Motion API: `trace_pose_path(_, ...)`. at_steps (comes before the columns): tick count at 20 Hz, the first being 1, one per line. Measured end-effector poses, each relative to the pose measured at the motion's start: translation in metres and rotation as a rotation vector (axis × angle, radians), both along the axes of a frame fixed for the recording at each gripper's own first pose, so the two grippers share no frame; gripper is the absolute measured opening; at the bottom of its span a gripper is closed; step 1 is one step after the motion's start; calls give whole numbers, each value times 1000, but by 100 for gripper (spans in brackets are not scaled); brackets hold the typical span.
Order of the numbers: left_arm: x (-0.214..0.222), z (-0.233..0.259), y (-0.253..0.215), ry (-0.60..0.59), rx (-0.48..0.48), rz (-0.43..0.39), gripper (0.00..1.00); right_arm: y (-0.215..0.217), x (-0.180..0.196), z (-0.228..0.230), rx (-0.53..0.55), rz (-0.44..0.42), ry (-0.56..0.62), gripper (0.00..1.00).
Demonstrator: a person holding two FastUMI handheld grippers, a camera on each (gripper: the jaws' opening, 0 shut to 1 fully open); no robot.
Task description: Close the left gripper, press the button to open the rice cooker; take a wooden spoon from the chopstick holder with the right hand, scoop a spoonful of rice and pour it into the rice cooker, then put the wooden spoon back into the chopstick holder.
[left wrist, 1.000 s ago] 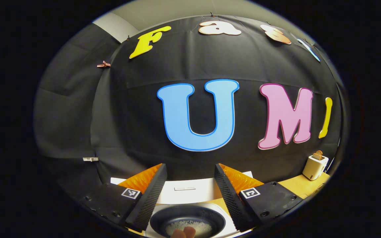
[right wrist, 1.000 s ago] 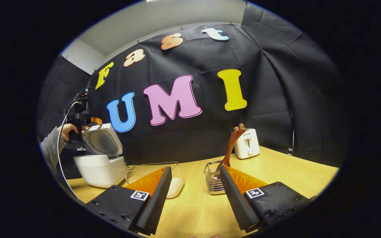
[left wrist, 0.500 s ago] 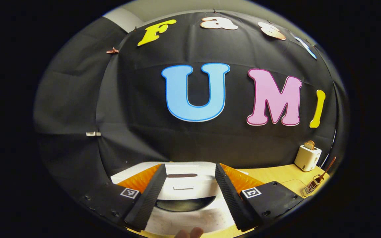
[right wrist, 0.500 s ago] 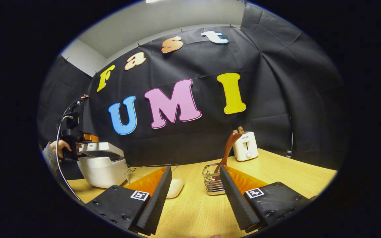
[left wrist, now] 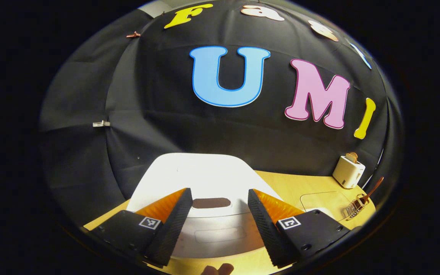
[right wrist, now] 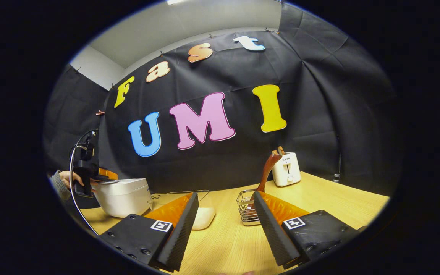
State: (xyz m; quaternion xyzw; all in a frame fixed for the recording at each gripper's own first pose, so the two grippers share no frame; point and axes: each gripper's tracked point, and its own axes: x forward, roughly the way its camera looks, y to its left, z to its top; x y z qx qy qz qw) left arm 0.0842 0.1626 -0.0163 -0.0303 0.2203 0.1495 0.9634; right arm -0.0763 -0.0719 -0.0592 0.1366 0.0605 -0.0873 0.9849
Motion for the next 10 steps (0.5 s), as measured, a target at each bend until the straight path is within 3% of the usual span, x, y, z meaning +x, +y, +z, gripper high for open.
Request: trace_pose_path(10,4,1,1,64,67,-4,96,-3,-3,5,-26,-6,-9,90)
